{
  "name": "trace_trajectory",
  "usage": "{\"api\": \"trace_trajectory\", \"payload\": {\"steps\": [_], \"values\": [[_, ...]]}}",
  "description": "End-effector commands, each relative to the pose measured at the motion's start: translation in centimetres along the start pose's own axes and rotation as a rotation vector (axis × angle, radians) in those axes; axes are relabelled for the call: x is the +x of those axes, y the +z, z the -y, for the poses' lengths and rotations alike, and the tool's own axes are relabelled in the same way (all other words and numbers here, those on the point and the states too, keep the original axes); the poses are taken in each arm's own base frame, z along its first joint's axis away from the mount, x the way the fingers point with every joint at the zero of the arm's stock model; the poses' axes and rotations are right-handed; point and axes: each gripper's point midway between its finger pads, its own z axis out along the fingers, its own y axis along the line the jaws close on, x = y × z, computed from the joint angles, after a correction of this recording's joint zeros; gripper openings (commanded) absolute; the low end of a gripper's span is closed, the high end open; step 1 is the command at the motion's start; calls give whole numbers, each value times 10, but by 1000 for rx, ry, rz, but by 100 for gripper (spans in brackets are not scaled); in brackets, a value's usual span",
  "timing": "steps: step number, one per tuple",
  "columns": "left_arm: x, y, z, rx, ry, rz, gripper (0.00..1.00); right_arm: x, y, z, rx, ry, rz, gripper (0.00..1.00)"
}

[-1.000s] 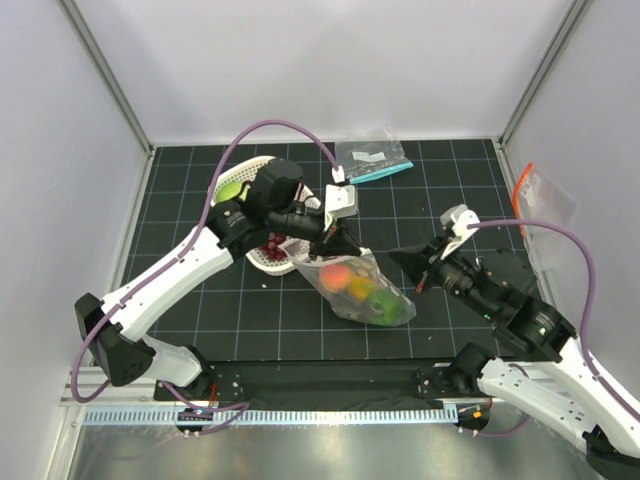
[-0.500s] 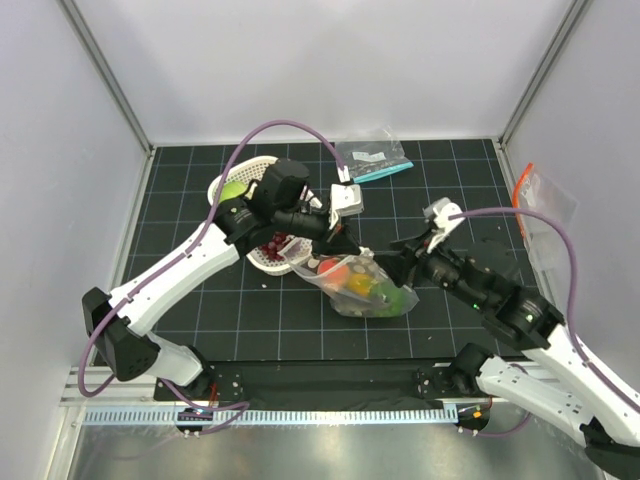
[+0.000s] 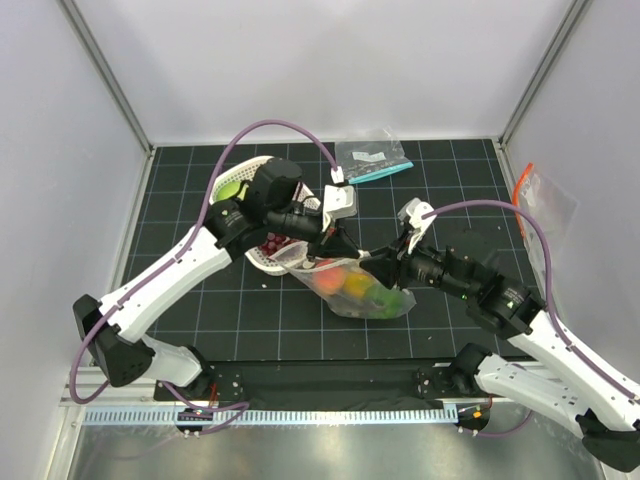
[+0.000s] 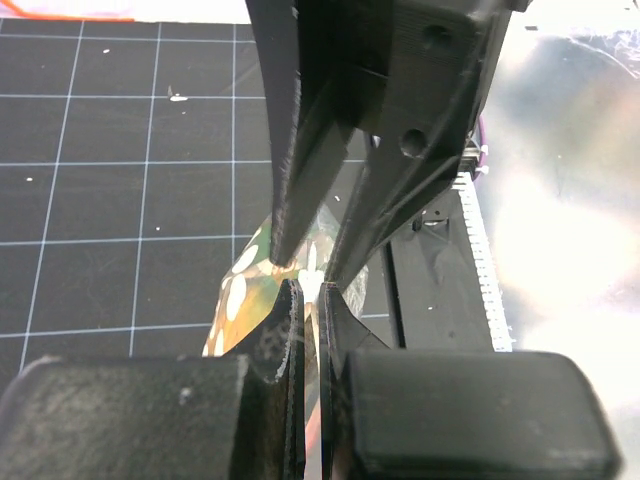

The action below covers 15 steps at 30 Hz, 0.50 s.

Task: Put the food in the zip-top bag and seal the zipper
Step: Zip the zipper food storage bag at the center of the board.

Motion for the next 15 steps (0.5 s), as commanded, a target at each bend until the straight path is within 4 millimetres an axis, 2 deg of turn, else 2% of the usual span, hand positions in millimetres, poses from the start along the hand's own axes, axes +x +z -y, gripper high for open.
{"api": "trace_trajectory", "payload": {"steps": [1,2,6,9,11,15], "values": [[-28,-13,11,14,62,67,0,-23,-1,-12,-56,-24,74,33],[-28,-13,11,15,58,66,0,-24,-1,-12,-59,-24,75,30],[-29,-13,10,10,56,68,0,-28,-5,-10,-36,-12,97,1],[-25,-12,3,-22,45,55,0,-39,-13,-6,-2,8,158,1],[-23,-11,-3,-52,35,43,0,-41,-17,4,57,33,191,1],[-16,-10,-14,-100,17,19,0,-54,-42,26,199,70,304,1]]}}
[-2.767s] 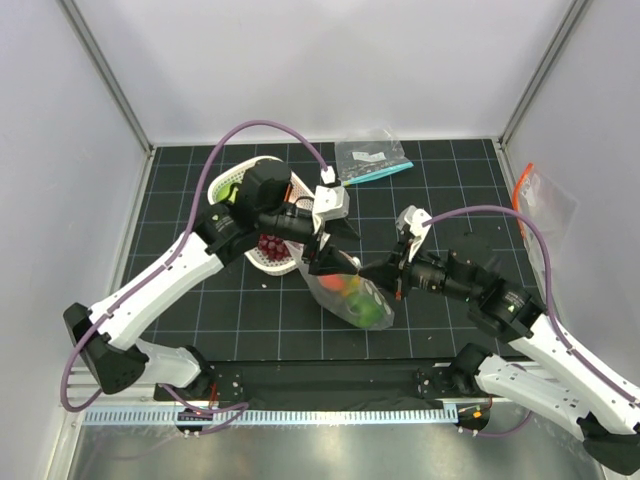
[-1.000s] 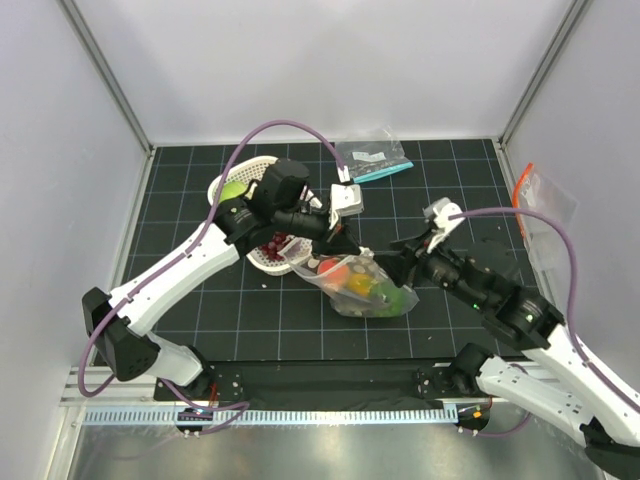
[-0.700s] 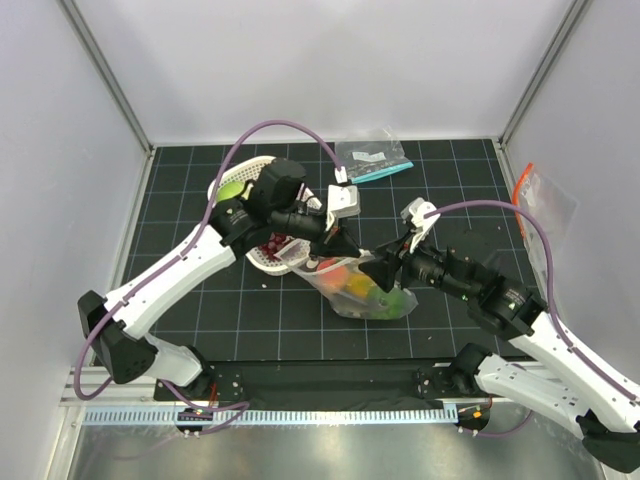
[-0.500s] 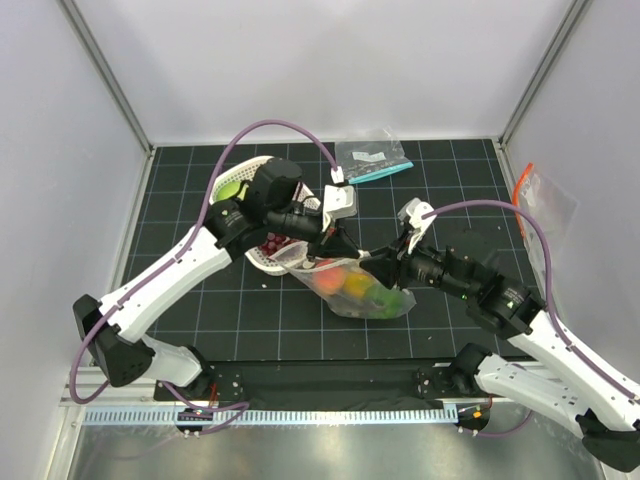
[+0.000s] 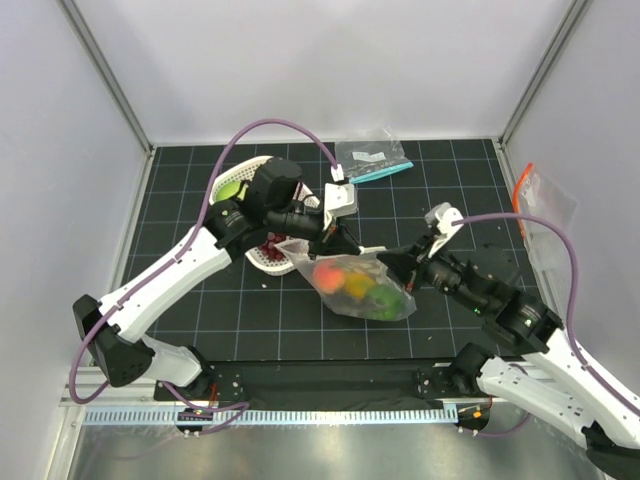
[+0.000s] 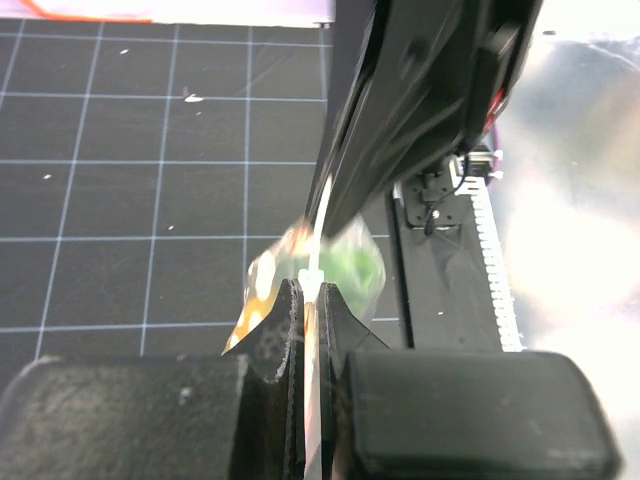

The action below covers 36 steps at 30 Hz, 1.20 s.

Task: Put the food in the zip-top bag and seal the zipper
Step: Zip the zipper food storage bag at the center of the board.

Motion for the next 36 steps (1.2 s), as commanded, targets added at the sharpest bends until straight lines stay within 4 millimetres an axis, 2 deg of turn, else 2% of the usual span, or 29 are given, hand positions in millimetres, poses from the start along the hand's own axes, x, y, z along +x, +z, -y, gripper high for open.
{"api": "trace_trajectory", "payload": {"steps": [1,7,8,13,18,19,24,27,32,36], "values": [[-13,-10,-12,-80,10,11,0,-47,-22,20,142,31,214,1],[-7,-8,-22,-106,-25,-7,0,-70,-58,46,309,70,342,1],[-7,-8,-23,-107,-29,-8,0,-71,-66,58,382,74,352,1],[-4,-8,-28,-120,-42,-16,0,-89,-105,93,633,91,416,1],[2,-9,-38,-162,-64,-35,0,-88,-129,120,845,84,404,1],[5,-9,-41,-173,-73,-45,0,-89,-140,127,914,96,423,1],[10,-10,-53,-206,-117,-62,0,-90,-169,140,1048,139,482,1],[14,-11,-62,-223,-148,-69,0,-91,-178,142,1076,153,504,1],[19,-14,-74,-257,-182,-80,0,-85,-175,145,1092,152,491,1],[35,-28,-101,-402,-244,-134,0,-80,-171,146,1097,156,482,1]]}}
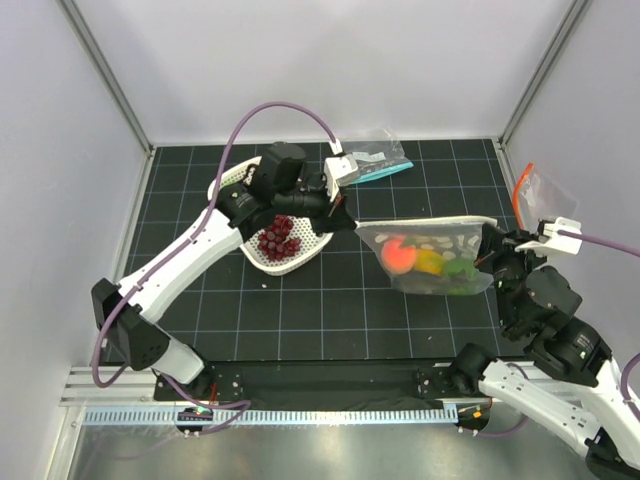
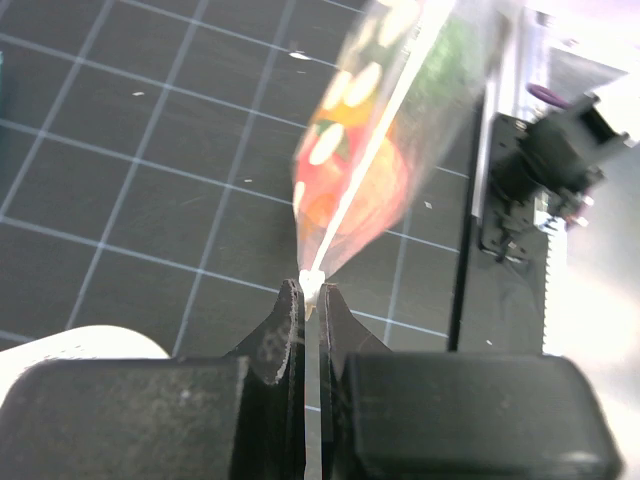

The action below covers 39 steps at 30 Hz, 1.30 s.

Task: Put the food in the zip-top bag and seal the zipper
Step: Zip the zipper food storage bag at the center of the board, then place the zipper food storage bag at the center of the board.

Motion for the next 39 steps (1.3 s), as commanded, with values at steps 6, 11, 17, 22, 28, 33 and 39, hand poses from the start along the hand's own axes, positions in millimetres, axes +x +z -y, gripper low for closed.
{"api": "trace_trajectory", "payload": {"steps": [6,11,17,22,28,33,39], "values": [[10,-26,-58,-235,-138,-56,0,2,12,-7,50,13,5,1],[21,-44,-71,-384,-128,-143,0,40,36,-52,-31,-64,-103,1],[52,-66,-54,-427,-232,-217,0,64,55,-82,-66,-122,-172,1],[69,-101,-63,-617,-252,-242,0,77,68,-104,-103,-128,-190,1],[82,-134,-63,-753,-301,-248,0,94,84,-124,-126,-149,-224,1],[83,-147,-54,-774,-321,-221,0,109,91,-149,-215,-148,-262,5],[85,-157,-55,-819,-307,-201,81,113,98,-163,-241,-183,-321,72]]}}
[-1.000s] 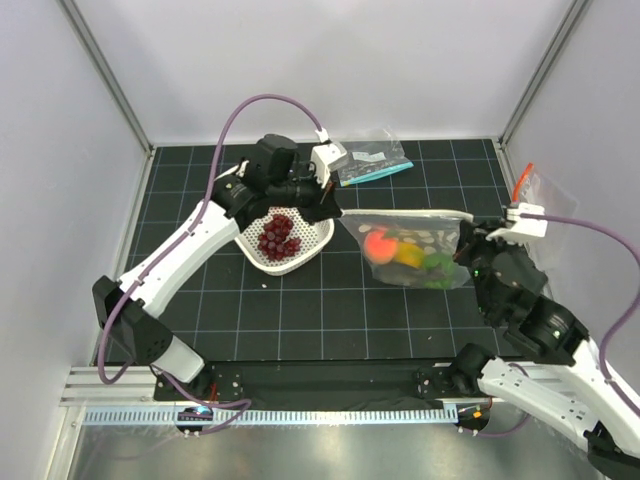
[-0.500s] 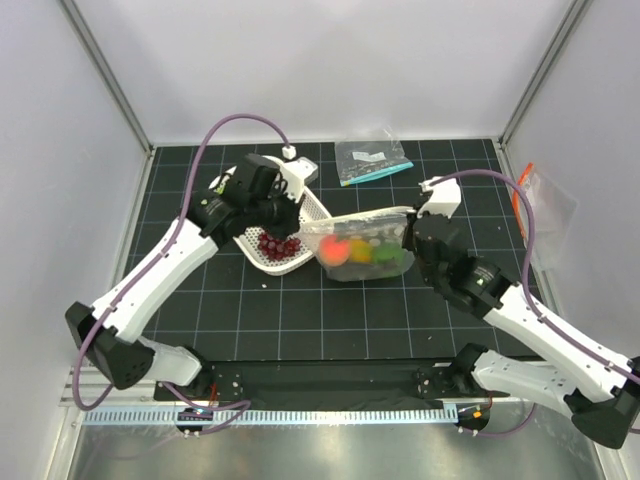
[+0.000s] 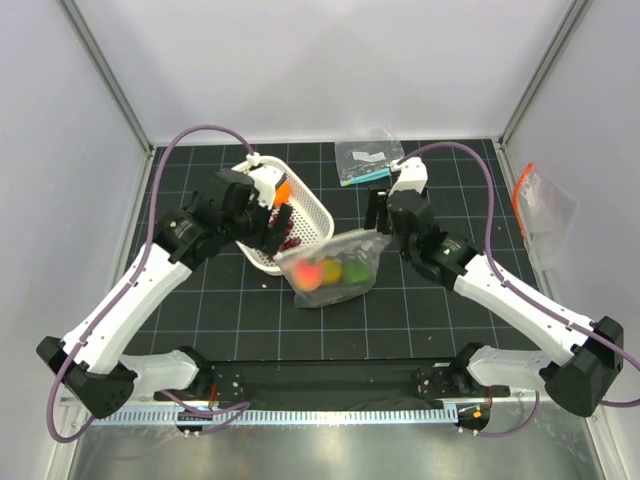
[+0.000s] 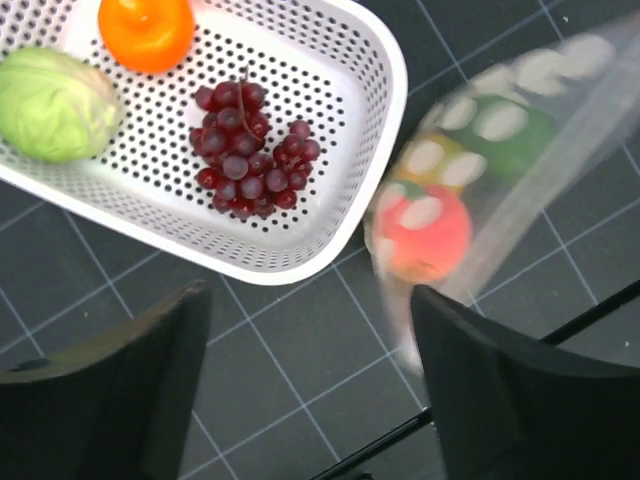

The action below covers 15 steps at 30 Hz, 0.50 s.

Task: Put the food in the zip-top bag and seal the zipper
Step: Place the zipper food storage bag at the center of the board.

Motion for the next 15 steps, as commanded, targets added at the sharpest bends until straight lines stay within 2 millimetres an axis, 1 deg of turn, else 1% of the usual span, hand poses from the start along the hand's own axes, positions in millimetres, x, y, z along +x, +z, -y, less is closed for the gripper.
{"api": "trace_trajectory", "payload": {"steps": [1,2,3,4,5,6,7,8,9,10,11,13,14,15], "values": [[-1,-16,-15,-76,-21,51,86,-33,-8,-11,-53,41,55,75],[-4,-18,-16,-81,-23,71,90,-35,-10,-10,-58,42,58,78],[-4,-21,-19,-92,-28,87,97,-38,-14,-8,-60,45,65,83],[0,-20,-20,-96,-29,87,99,-41,-21,-5,-62,52,73,85],[-5,-28,-20,-95,-42,130,100,-43,-25,-3,-68,51,75,89],[-4,-30,-19,-88,-48,143,100,-41,-29,-1,-70,44,67,91],[1,-28,-18,-86,-61,142,100,-49,-39,4,-79,59,90,94],[-1,-33,-18,-87,-78,170,100,-48,-44,5,-89,62,90,95],[1,-34,-18,-87,-117,177,100,-51,-50,7,-97,72,100,96],[7,-32,-19,-97,-132,172,100,-54,-60,13,-101,78,107,96],[9,-36,-18,-92,-144,183,100,-54,-66,16,-105,83,110,97],[13,-40,-23,-122,-191,200,100,-49,-77,25,-97,83,98,97],[16,-46,-25,-129,-224,226,100,-49,-88,35,-89,90,106,98],[18,-49,-27,-136,-227,240,100,-46,-93,38,-92,90,102,98]]}}
